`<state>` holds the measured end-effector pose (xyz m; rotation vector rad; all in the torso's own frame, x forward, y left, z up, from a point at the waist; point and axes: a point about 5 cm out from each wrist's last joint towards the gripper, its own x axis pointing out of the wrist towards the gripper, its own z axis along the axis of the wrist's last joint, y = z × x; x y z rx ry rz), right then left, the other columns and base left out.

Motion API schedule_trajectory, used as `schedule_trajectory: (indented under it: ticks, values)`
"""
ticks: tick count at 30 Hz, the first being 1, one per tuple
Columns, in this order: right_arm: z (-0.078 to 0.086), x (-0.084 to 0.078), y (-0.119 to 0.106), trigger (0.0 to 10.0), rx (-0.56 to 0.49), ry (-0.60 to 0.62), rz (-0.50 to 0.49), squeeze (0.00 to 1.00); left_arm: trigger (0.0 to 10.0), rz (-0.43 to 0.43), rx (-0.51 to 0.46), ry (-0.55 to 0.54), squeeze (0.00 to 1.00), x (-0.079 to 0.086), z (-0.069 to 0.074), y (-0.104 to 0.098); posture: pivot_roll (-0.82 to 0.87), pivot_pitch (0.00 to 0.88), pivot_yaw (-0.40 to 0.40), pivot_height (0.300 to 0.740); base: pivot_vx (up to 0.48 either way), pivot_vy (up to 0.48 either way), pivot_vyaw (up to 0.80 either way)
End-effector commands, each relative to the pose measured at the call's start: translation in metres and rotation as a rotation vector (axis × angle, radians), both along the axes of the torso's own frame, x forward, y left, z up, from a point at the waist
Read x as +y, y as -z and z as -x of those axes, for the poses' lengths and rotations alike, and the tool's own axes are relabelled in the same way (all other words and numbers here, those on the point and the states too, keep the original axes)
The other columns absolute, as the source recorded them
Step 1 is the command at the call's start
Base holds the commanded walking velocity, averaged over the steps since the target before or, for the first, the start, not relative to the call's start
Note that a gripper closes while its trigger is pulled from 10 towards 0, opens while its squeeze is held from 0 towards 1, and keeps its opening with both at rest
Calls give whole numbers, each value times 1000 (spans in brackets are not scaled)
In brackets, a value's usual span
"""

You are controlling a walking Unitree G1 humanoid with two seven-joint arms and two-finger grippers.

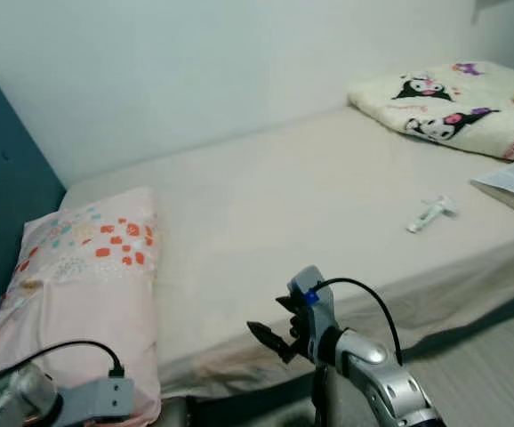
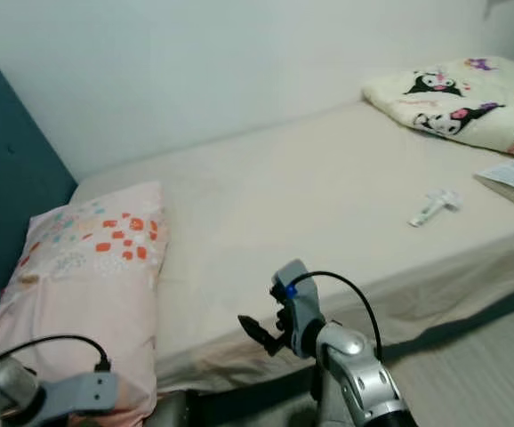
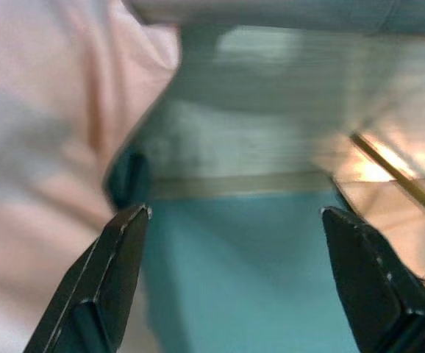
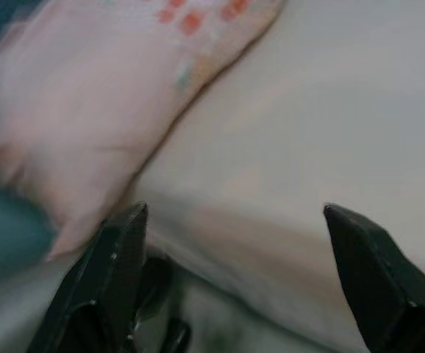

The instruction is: Clean up the room

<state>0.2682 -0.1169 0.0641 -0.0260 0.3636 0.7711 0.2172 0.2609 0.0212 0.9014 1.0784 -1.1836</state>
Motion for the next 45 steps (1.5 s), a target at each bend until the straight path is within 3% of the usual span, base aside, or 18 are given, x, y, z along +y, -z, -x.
schedule_trajectory:
  ticks: [1,4,5,7,11,14,20,25,29,34,35,36,37,41,42,43,44,45]
  values:
    - [-4,10,-10,10000,-39,-39,-9,0,10000,-48,-35,-67,0,11,3,8,-120,93,77,561,0,0,0]
    - [-5,10,-13,10000,-50,-33,-9,0,10000,-24,-191,-177,0,7,-18,8,-119,98,75,561,0,0,0]
    - [-6,10,-15,10000,-62,-21,-19,0,10000,18,-287,-277,0,3,-32,4,-119,100,74,561,0,0,0]
    - [-7,10,-16,10000,-65,-14,-27,0,10000,41,-328,-328,0,2,-38,2,-119,100,74,561,0,0,0]
    - [-8,11,-19,10000,-75,-5,-36,0,10000,211,-472,-487,0,-13,-64,-16,-118,104,74,561,0,0,0]
    - [-7,11,-19,10000,-78,0,-41,0,10000,222,-510,-507,0,-16,-70,-20,-119,105,74,561,0,0,0]
    - [-8,11,-23,10000,-91,17,-61,0,10000,198,-635,-565,0,-16,-85,-27,-122,105,76,561,0,0,0]
    - [-9,10,-25,10000,-101,29,-73,0,10000,175,-678,-607,0,-14,-91,-29,-122,107,77,561,0,0,0]
    - [-9,9,-34,10000,-151,38,-135,0,10000,111,-750,-739,0,1,-97,-34,-124,113,78,561,0,0,0]
    - [-5,12,-37,10000,-157,11,-138,0,10000,73,-825,-794,0,14,-101,-44,-133,124,78,561,0,0,630]
    - [-5,12,-37,10000,-157,11,-138,0,10000,73,-825,-794,0,14,-101,-44,-133,124,78,561,0,0,788]
    - [0,13,-35,10000,-134,-7,-148,0,10000,98,-790,-707,0,25,-103,-63,-125,138,71,561,0,0,513]
    - [2,13,-33,10000,-121,-16,-150,0,10000,109,-740,-648,0,28,-100,-68,-123,139,71,561,0,0,513]
    - [4,13,-30,10000,-106,-13,-142,0,10000,134,-617,-532,0,30,-91,-73,-116,145,68,561,0,0,128]
    - [4,13,-29,10000,-97,-16,-136,0,10000,172,-527,-412,0,29,-79,-77,-111,149,68,561,0,0,0]
    - [4,13,-29,10000,-97,-16,-136,0,10000,172,-527,-412,0,29,-79,-77,-111,149,68,561,0,0,0]
    - [5,12,-27,10000,-90,-18,-129,0,10000,212,-435,-266,0,27,-64,-82,-110,150,68,561,0,0,0]
    - [5,12,-27,10000,-90,-18,-129,0,10000,212,-435,-266,0,27,-64,-82,-110,150,68,561,0,0,0]
